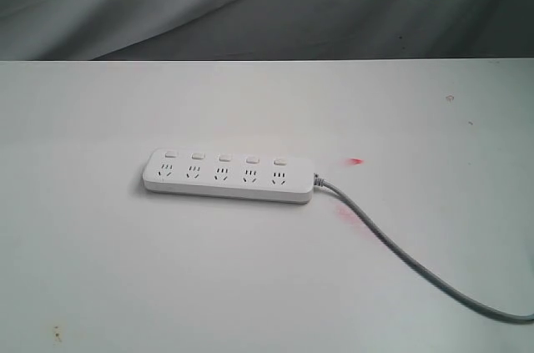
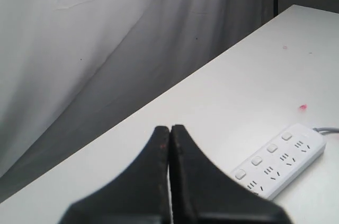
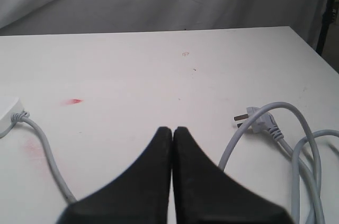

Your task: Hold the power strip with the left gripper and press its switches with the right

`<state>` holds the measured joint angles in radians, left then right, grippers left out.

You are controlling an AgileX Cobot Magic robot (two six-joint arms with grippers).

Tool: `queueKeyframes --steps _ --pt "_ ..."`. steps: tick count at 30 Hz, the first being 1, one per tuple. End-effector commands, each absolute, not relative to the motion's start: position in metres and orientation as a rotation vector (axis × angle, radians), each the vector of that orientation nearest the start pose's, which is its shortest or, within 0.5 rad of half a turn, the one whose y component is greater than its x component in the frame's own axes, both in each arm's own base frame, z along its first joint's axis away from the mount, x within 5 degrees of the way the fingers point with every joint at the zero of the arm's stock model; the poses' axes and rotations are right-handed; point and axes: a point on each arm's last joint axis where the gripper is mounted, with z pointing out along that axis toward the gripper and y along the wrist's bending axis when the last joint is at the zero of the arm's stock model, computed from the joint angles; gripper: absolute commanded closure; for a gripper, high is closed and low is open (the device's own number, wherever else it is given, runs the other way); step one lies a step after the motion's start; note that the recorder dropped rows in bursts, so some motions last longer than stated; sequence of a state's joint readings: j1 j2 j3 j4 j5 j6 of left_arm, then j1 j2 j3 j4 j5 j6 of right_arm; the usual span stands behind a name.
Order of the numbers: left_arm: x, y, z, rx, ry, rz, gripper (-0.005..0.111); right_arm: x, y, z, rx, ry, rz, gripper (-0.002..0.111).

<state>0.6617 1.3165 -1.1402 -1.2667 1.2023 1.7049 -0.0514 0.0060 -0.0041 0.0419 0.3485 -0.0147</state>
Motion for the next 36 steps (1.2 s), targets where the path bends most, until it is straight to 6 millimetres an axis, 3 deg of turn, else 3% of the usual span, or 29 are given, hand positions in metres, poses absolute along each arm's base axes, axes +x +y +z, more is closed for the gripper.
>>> queueKeyframes --steps 1,5,24,30,33,36 --pt "0.246 0.091 0.373 0.671 1.778 -0.281 0.107 0.054 -0.002 0.183 0.066 1.822 -0.018 0.108" --pt "0.246 0.091 0.367 0.599 1.811 -0.345 0.107 0.054 -0.002 0.183 0.066 1.822 -0.018 0.108" --pt "0.245 0.091 0.365 0.606 1.828 -0.343 0.107 0.054 -0.002 0.183 0.066 1.822 -0.018 0.108" --pt "0.256 0.099 0.352 0.570 1.840 -0.394 0.107 0.054 -0.002 0.183 0.066 1.822 -0.018 0.108" --pt "0.263 0.105 0.340 0.667 1.832 -0.346 0.107 0.054 -0.002 0.183 0.066 1.822 -0.018 0.108" --pt "0.270 0.111 0.325 0.938 1.739 -0.177 0.107 0.054 -0.002 0.183 0.066 1.822 -0.018 0.108"
